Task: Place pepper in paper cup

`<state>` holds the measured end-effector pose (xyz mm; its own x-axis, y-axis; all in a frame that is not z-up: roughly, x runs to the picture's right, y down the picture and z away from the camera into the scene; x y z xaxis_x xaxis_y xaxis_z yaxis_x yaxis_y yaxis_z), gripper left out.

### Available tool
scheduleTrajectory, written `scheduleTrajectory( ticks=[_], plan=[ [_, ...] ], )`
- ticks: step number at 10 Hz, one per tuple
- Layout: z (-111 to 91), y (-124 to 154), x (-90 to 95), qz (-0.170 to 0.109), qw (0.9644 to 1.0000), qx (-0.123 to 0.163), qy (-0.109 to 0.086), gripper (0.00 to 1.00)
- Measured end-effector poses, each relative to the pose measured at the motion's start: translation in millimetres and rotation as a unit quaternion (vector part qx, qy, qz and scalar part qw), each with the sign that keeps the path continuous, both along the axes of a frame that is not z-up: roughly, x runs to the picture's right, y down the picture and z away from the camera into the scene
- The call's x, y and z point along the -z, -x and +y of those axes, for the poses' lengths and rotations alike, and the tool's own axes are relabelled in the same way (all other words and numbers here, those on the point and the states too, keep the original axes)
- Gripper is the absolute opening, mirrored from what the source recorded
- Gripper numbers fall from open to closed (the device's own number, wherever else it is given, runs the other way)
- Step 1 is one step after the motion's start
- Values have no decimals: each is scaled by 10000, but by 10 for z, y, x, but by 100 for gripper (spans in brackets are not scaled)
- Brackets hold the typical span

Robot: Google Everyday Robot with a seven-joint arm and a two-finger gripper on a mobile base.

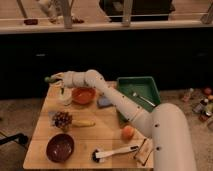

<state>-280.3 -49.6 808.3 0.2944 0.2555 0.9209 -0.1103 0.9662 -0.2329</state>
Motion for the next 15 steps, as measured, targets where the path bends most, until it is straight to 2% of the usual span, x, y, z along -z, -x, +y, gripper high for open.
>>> scheduleTrajectory(
  ticks=[4,5,7,9,12,13,15],
  plan=[
    [119,-168,-94,-56,9994,-227,256,2],
    [157,-186,-129,-115,9988,-305,365,7],
    [217,-241,-200,-209,9975,-443,507,24],
    [269,-332,-302,-295,9955,-610,663,45],
    [300,-366,-339,-397,9938,-725,742,76],
    [287,-388,-346,-397,9936,-751,738,79],
    [259,-423,-317,-410,9937,-776,691,80]
  ],
)
